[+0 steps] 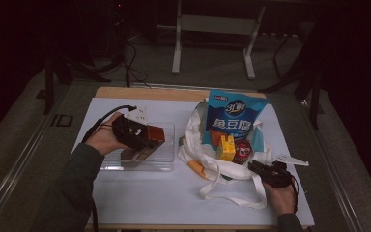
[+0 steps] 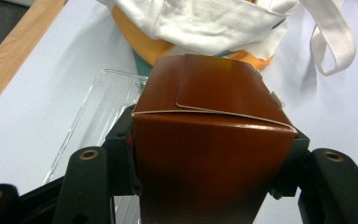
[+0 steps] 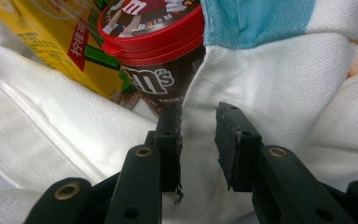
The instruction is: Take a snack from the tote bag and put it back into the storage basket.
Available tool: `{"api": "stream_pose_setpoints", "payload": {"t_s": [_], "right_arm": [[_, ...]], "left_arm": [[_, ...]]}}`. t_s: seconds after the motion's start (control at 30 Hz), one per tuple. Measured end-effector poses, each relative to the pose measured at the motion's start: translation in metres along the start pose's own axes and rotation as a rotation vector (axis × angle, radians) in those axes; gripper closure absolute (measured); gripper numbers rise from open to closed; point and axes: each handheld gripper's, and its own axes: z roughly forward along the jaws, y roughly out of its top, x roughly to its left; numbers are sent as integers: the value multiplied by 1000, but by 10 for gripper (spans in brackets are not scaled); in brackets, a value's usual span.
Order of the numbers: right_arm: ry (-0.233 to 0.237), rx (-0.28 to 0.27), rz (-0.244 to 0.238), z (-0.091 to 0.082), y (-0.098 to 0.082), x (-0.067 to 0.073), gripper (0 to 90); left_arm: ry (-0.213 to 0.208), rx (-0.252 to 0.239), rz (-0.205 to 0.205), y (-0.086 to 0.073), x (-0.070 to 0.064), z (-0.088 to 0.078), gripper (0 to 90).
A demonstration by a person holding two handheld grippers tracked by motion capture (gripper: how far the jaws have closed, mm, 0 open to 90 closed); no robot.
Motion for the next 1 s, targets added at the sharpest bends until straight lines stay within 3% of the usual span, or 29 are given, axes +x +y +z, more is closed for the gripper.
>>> {"api": "stream_pose_setpoints", "payload": {"t_s": [0.4,0.77,1.0], "right_arm": [[0,0,0,0,0,0,706],[2,0,1,0,0,0,703],[4,0,2,0,0,0,700]], "left_arm": [[-33,-4,-6,7,-3,17,398],[-43,99,60,25,-12,44,401],[-44,115,50,25,-9,48,409]]}}
